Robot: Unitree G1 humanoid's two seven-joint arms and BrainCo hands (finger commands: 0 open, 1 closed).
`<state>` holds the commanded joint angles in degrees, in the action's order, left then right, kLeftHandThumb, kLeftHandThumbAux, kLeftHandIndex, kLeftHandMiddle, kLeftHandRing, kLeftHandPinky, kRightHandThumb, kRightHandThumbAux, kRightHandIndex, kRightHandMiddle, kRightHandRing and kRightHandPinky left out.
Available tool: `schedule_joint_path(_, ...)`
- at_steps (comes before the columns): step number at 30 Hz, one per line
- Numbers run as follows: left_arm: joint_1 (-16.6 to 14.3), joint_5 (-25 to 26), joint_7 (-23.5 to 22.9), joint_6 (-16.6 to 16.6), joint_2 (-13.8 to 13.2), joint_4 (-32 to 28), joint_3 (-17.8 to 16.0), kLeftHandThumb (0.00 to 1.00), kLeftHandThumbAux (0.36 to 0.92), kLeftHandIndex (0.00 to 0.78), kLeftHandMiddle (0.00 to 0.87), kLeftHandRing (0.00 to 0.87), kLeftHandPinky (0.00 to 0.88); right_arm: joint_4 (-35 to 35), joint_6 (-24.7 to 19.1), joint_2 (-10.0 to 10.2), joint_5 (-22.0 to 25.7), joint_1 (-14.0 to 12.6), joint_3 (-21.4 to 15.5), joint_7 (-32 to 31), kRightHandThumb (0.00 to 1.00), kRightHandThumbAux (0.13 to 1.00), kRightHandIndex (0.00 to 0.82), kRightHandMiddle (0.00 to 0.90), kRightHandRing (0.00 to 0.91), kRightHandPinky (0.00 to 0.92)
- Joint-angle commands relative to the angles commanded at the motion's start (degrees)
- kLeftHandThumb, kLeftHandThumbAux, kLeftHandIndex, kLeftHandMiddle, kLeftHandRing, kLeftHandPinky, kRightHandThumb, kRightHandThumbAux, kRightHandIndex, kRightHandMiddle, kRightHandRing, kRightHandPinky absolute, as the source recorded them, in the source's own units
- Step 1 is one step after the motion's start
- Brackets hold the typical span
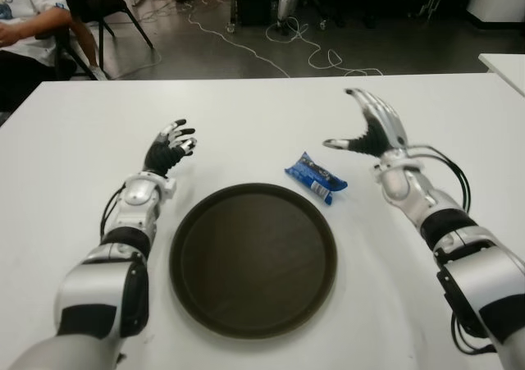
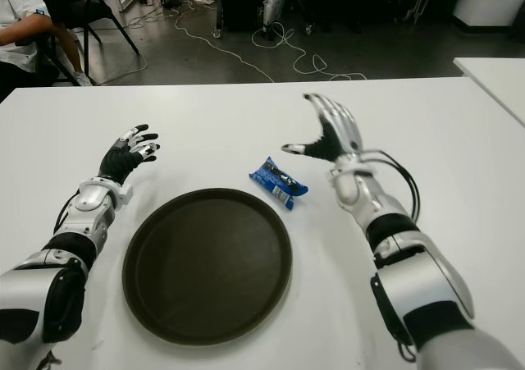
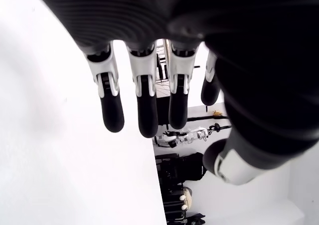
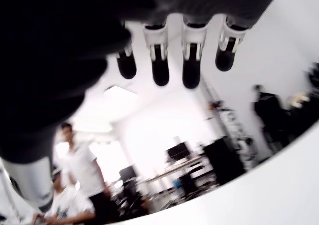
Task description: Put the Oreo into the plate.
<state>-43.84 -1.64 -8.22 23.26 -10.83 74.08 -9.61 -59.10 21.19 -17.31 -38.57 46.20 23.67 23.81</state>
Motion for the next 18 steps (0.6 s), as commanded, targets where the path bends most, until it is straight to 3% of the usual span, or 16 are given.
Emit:
schedule_joint_path(7,0.09,-0.21,0.12,0.44,0.03,-0.1,0.25,0.107,0.697,0.12,0.216,0.223,0.238,10.83,-8.36,-1.72,-3.43,-2.57,3.09,-10.06,0.0,0.615,0.095,0.131,0.121,0.076)
schedule_joint_path(13,0.07,-0.5,0.48,0.39,0.04,-0.03,0.6,0.101,0.676,0.12,0.212,0.224,0.248,24.43,-20.77,-2.66,-6.35,-6.16,4.59,-22.84,0.0,0.586,0.084,0.127,0.122,0.082)
schedule_joint_path(18,0.03,-0.39,0.31,0.46,0.08,-0.04,0.69,0.108,0.677,0.116,0.208,0.221,0.243,34.16,-30.31,-2.34,-9.66,-9.66,4.88,-28.22,0.0,0.592,0.077,0.124,0.127,0.117)
